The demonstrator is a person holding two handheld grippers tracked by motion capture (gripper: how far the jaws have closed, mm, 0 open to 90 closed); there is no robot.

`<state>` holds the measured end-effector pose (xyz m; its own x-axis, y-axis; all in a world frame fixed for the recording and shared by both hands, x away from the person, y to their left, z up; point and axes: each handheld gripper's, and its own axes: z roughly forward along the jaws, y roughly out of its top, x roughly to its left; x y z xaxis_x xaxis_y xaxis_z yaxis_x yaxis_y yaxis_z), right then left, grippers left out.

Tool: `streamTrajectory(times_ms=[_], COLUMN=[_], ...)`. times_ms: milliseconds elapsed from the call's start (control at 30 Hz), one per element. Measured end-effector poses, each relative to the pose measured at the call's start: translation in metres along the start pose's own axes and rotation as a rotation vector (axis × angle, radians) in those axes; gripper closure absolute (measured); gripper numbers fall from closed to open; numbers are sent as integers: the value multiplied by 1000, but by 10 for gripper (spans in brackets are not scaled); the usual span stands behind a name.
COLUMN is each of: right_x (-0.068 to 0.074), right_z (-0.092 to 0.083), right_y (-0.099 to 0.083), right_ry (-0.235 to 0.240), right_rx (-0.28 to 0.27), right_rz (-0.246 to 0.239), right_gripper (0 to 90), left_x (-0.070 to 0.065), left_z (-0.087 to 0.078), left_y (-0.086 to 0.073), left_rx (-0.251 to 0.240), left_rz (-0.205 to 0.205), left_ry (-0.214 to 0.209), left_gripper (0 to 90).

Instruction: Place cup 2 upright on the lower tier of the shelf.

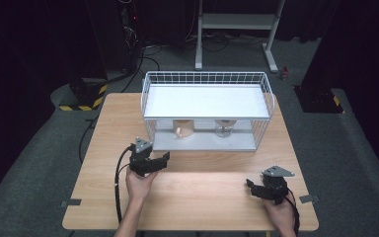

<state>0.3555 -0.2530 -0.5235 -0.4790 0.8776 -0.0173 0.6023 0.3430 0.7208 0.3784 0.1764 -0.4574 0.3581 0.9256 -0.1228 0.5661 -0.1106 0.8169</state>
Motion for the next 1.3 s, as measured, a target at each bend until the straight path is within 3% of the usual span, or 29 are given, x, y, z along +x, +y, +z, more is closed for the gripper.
streamTrajectory(times_ms=[633, 1033, 1300], right_x=[0, 0, 0], right_z=[0, 0, 0], right_y=[0, 0, 0], right_ry=[0, 0, 0], right_rx=[0, 0, 0], right_rz=[1, 1, 1], right_gripper=[260, 260, 260], left_x=[8, 10, 8], left_z=[-16, -25, -27], left_y=[-13, -21, -29], left_rx=[-19, -27, -9], left_rz=[-31, -5, 10], left_ry=[-5, -10, 21], left_gripper=[228, 210, 202])
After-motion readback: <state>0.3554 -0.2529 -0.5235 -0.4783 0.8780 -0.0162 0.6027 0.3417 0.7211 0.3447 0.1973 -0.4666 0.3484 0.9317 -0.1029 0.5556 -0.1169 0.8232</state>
